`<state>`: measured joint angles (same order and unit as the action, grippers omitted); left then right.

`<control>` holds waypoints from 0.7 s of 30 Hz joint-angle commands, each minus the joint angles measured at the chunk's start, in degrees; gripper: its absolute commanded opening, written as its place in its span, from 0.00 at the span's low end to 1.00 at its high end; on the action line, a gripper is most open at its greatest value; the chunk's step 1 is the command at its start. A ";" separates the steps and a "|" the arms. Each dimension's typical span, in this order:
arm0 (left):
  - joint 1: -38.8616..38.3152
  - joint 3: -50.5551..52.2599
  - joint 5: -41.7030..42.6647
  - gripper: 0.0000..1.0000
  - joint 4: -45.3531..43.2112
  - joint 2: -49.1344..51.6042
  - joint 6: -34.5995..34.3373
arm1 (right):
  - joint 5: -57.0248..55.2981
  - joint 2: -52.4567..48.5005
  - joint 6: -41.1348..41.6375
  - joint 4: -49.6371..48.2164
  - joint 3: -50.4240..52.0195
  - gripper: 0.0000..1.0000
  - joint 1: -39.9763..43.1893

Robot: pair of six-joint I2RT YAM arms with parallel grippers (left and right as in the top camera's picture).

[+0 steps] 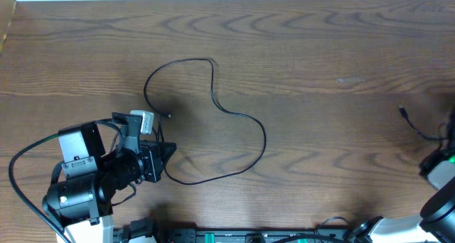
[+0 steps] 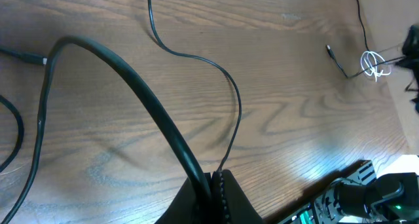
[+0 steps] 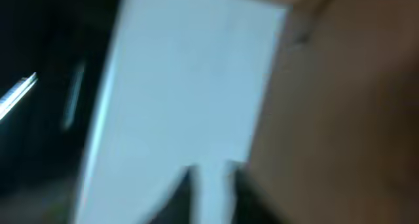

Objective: Untangle cables

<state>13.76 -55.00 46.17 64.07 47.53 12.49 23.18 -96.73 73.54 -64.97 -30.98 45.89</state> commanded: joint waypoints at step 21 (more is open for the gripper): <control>-0.13 -0.24 0.28 0.08 -0.02 -0.04 0.76 | 63.17 0.09 -15.34 18.01 -3.04 0.99 -14.91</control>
<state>13.76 -55.00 46.17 64.07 47.53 12.49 82.13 -96.71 61.04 -46.68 -34.00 33.45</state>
